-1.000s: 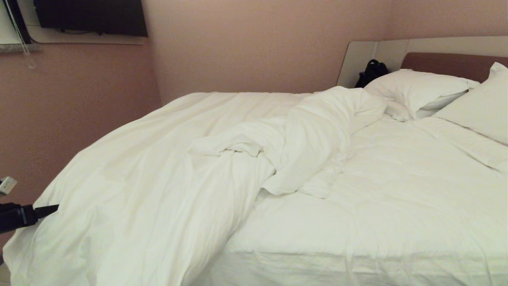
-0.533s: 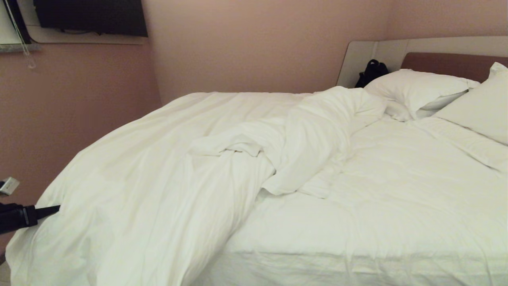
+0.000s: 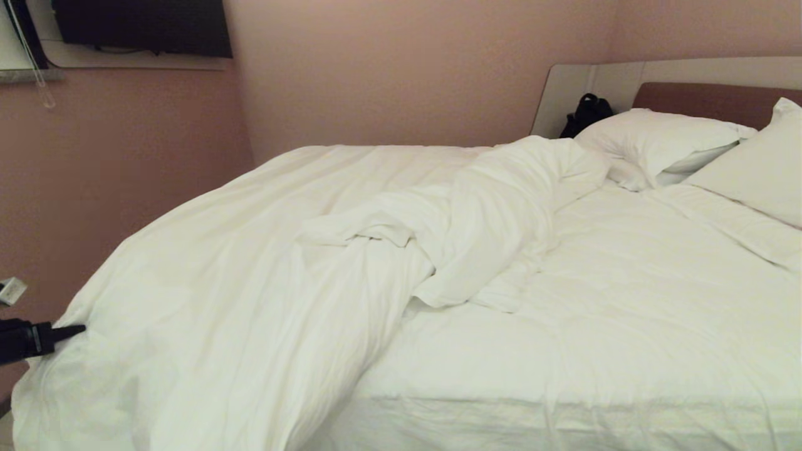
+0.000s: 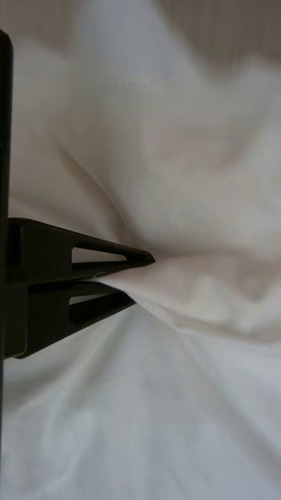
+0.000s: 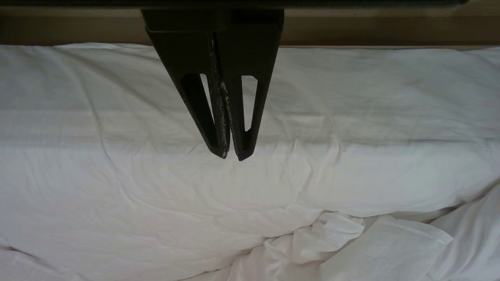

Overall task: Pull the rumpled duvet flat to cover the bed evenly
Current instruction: Flatten the corners of the folded blanket

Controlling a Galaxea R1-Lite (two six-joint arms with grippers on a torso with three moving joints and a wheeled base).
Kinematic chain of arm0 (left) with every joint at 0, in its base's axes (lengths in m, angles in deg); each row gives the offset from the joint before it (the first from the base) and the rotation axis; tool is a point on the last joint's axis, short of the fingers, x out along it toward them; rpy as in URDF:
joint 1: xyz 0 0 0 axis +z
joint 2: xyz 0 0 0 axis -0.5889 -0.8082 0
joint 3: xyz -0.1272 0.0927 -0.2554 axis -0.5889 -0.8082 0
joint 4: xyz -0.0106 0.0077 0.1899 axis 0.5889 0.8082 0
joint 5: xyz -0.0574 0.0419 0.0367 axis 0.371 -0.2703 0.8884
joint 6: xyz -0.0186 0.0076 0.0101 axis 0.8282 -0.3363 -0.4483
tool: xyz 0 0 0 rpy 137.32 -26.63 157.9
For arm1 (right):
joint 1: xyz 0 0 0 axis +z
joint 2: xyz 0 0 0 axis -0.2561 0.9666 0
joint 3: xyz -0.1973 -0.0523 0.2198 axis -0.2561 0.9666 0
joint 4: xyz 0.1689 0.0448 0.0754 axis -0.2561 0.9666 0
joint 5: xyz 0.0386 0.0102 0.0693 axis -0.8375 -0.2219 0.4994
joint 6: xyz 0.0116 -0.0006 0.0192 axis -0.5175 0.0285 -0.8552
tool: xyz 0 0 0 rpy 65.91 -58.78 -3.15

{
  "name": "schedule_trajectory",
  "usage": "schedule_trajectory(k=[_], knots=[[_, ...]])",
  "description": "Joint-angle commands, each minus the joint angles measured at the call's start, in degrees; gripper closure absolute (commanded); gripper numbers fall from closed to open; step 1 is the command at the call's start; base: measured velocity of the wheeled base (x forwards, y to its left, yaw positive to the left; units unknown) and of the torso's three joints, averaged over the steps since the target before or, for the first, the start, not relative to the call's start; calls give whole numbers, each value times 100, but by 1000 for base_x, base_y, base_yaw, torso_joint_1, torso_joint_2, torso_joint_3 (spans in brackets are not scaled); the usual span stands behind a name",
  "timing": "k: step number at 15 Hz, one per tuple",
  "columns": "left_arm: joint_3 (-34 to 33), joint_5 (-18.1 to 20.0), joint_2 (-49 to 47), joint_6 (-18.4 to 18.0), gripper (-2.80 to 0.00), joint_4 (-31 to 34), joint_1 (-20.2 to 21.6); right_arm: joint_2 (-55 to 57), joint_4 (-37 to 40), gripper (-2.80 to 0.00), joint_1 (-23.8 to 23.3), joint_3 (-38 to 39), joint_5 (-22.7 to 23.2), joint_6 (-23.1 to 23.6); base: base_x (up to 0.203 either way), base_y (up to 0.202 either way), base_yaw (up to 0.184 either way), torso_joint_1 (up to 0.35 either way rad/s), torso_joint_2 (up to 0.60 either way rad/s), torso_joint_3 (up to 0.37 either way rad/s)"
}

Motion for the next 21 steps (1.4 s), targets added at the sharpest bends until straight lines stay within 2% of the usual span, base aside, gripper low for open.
schedule_trajectory(k=[1,3,7,10,14,21], knots=[[227,-13,-97,-5,0,-1,203,0,-1,0,0,0,1,1,0,0,0,0,0,0],[635,-14,-178,113,0,14,486,0,-1,0,0,0,1,1,0,0,0,0,0,0],[1895,-30,-460,821,0,27,1046,0,-1,0,0,0,1,1,0,0,0,0,0,0],[2639,-238,-803,1172,0,50,1331,0,-1,0,0,0,1,1,0,0,0,0,0,0],[2787,-447,-881,1215,0,-59,1434,0,-1,0,0,0,9,1,0,0,0,0,0,0],[2710,-472,-916,1189,0,-49,1464,0,-1,0,0,0,1,1,0,0,0,0,0,0]])
